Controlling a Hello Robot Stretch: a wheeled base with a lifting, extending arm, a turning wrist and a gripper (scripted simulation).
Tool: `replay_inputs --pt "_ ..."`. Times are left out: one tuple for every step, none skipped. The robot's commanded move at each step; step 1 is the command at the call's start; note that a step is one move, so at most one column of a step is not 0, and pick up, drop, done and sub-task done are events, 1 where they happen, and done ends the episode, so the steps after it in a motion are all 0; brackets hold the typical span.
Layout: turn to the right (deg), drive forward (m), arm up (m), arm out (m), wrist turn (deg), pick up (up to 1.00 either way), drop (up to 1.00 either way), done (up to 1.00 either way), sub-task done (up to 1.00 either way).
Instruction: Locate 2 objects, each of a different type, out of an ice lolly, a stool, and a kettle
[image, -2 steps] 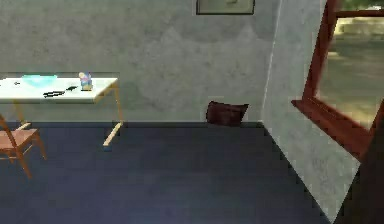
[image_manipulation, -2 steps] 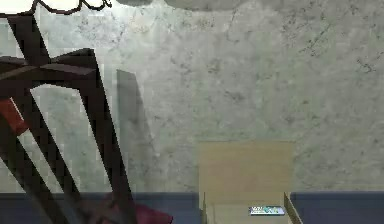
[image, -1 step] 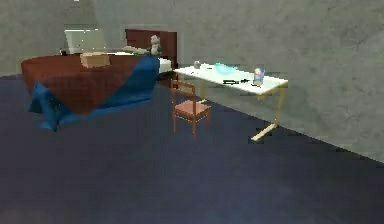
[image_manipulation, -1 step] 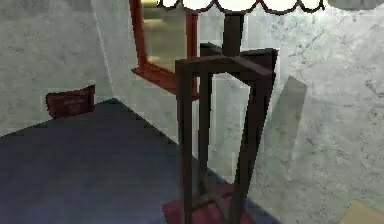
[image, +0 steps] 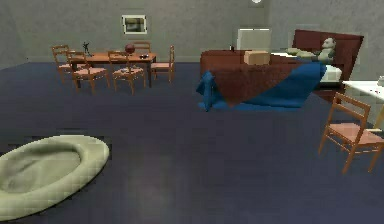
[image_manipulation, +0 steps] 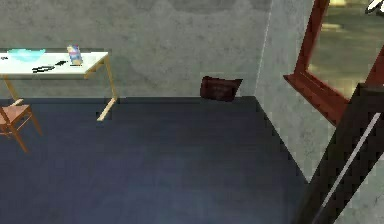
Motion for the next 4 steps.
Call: replay_inputs --pt "0.0 0.1 0.0 0.0 0.0 0.0 0.0 0.0 0.0" --pt "-45.0 0.0 0.0 0.0 0.0 0.0 0.0 0.0 0.0" --pt "-42.0 0.0 0.0 0.0 0.0 0.0 0.0 0.0 0.0" --pt "0.0 1.0 0.0 0.0 0.0 0.0 0.0 0.0 0.0"
